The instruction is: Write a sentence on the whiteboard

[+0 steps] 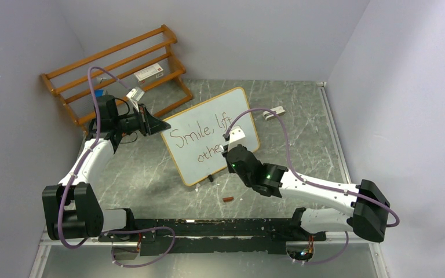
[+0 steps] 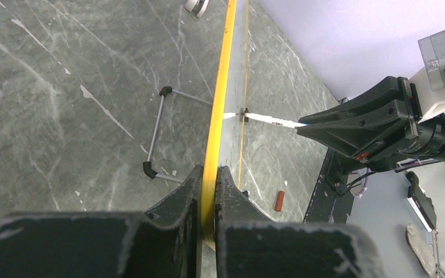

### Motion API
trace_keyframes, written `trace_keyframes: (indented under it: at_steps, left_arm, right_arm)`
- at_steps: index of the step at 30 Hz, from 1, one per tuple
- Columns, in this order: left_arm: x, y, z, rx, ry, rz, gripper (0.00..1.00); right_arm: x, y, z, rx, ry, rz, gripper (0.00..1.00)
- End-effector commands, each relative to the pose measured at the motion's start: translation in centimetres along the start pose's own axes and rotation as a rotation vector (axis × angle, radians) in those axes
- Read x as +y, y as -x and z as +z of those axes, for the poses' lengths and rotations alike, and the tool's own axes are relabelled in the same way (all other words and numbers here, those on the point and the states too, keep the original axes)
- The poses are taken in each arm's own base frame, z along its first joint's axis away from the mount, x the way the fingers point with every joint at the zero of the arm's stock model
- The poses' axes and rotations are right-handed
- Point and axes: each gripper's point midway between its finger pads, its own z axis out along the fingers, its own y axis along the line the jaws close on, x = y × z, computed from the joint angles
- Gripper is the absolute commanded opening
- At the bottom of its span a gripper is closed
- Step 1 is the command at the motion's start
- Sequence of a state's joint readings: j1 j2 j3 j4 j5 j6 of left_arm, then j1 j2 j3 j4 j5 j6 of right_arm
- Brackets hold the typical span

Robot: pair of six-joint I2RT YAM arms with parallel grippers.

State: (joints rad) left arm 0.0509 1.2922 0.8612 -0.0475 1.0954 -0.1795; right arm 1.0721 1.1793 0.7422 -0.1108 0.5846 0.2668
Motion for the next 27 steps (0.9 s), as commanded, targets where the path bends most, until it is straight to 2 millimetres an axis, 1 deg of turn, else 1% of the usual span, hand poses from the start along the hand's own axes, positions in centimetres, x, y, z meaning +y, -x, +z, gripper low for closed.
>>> trace_keyframes:
  at_steps: [1,8,16,24,27]
  left_arm:
    - [4.5,-2.8,0.1,0.058,0.189,-0.026,0.05]
    - [4.5,-2.8,0.1,0.057,0.19,-0.026,0.05]
    - [4.5,-2.8,0.1,0.058,0.189,-0.027,0.05]
    - [4.6,-2.9,0.1,0.06,0.19,-0.028,0.05]
    - [4.6,-2.8,0.2,0.06,0.189,-0.026,0.05]
  right_arm:
    - [-0.2,-0.8,0.2,0.042,-0.011,0.011,0.0]
    - [-0.7,-1.9,-0.3,0.085,-0.02,0.014,0.0]
    - [-0.7,-2.8,-0.4,0.11,-0.019,0.013,0.0]
    - [-0.5,-2.4,-0.2,0.098,-0.012,0.012,0.0]
    - [-0.4,-1.8,-0.1,0.079,-0.008,0.015,0.0]
